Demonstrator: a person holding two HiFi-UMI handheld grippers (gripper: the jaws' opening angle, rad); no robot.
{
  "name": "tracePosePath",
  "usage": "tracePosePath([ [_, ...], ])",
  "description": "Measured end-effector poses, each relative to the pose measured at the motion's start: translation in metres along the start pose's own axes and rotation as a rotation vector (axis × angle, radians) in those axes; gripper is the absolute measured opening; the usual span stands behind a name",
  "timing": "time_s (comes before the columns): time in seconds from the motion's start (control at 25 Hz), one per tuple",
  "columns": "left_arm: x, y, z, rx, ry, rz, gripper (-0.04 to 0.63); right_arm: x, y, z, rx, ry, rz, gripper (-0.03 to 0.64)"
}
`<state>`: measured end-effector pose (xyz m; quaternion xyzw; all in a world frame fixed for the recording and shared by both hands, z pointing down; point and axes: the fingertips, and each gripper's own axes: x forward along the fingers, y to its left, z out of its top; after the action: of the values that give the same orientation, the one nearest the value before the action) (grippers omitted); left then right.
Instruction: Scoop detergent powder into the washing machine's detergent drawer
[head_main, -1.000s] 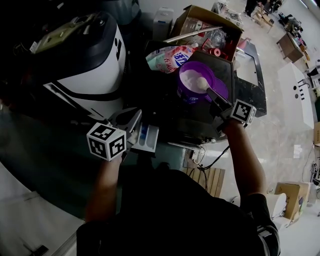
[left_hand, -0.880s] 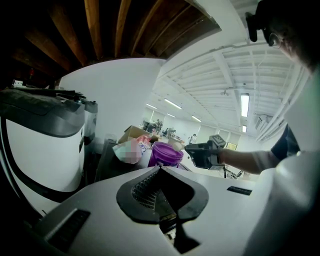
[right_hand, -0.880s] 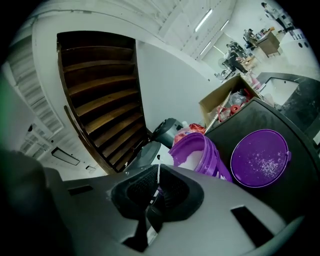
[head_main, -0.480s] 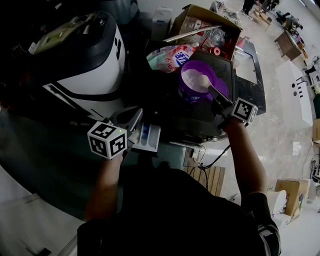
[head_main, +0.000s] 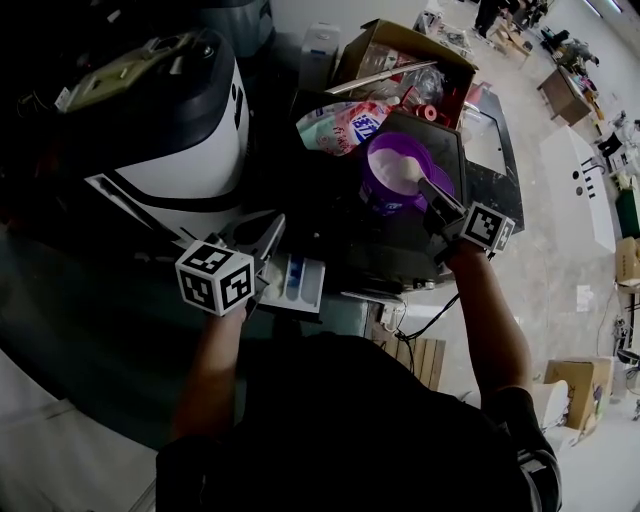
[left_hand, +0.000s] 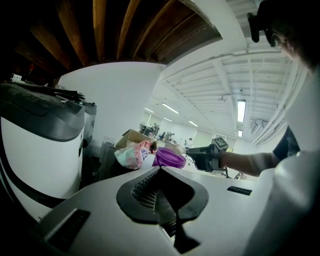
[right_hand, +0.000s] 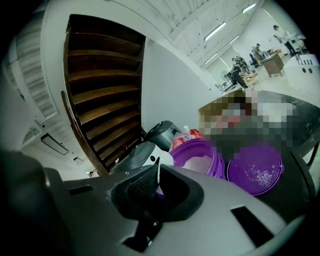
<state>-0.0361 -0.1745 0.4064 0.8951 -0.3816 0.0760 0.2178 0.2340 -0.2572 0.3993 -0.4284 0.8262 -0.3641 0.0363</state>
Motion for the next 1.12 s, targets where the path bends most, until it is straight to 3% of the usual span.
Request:
tracePosePath([
  [0.2, -0.001, 0.009, 0.007, 0.017, -0.004, -0.023, 0.009, 0.002, 0.003, 0.002, -0.014, -0.018, -0.026, 0.021],
  [0.44, 0.000, 0.013, 0.010, 0.027, -0.005, -0.053, 0.008, -0.007, 0.009, 0.005, 0.086, -0.074, -0.047, 0.021],
  [0.84, 0.000, -0.001, 0.016, 0.023, -0.029, -0.042, 0.009, -0.013, 0.087, 0.018, 0.067, -0.069, 0.233, 0.021],
  [1.12, 0.008, -0.025, 0.001, 0.017, -0.006, -0.034, 0.009, -0.027, 0.106, -0.002, 0.103, -0.038, 0.331, 0.021],
])
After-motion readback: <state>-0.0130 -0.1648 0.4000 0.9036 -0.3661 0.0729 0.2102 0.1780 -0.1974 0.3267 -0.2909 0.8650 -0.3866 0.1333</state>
